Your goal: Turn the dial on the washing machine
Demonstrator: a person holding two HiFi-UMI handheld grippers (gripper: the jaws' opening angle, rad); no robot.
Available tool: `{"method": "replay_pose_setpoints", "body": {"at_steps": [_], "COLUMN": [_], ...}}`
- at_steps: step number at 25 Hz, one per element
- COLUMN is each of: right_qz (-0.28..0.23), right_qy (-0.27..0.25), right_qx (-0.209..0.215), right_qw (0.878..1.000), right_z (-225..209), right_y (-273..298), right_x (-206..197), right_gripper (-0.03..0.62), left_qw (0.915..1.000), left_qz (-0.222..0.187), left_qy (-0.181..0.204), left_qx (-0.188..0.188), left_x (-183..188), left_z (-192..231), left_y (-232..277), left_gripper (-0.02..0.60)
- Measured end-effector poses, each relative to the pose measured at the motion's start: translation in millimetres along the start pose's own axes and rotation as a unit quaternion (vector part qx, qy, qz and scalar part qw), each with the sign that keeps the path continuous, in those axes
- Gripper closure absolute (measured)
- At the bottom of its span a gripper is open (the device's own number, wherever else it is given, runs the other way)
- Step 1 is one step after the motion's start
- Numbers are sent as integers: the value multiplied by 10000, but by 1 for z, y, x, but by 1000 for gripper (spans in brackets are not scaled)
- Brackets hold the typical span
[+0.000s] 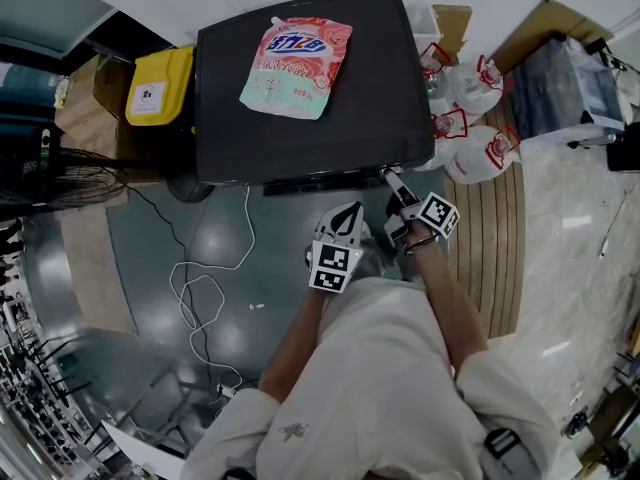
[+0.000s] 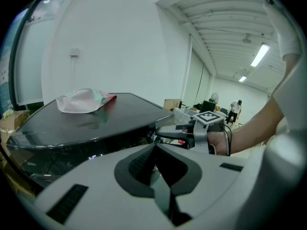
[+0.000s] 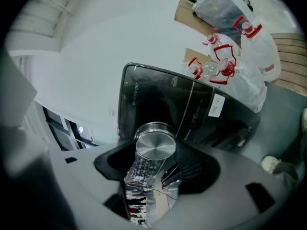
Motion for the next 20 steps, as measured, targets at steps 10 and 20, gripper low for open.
{"method": "replay_pose_setpoints", "body": {"at_steps": [10,20], "right_qz": [-91,-196], "right_qy": [363,736], "right_qx": [164,306], "right_qw": [9992,9966], "right_z": [-2,-9], "right_y": [-1,1], "right_x": [-2,-2], "right_gripper": [316,316], "left_qw": [10000,10000], "left_qz": [24,56], "left_qy": [8,-8], "left_qx": [3,-2], "left_x": [-2,-5], "left_z": [-1,1], "left_y": [-3,-4], "left_gripper": [568,568]}}
Point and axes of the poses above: the fingertips, and each gripper's own axes: y forward along the fingers, z to its left, x out of its top, the point moved 7 cm from there along -y, backward along the fingers, and after that the axes turned 5 degrees about y, right-handed, at the moved point
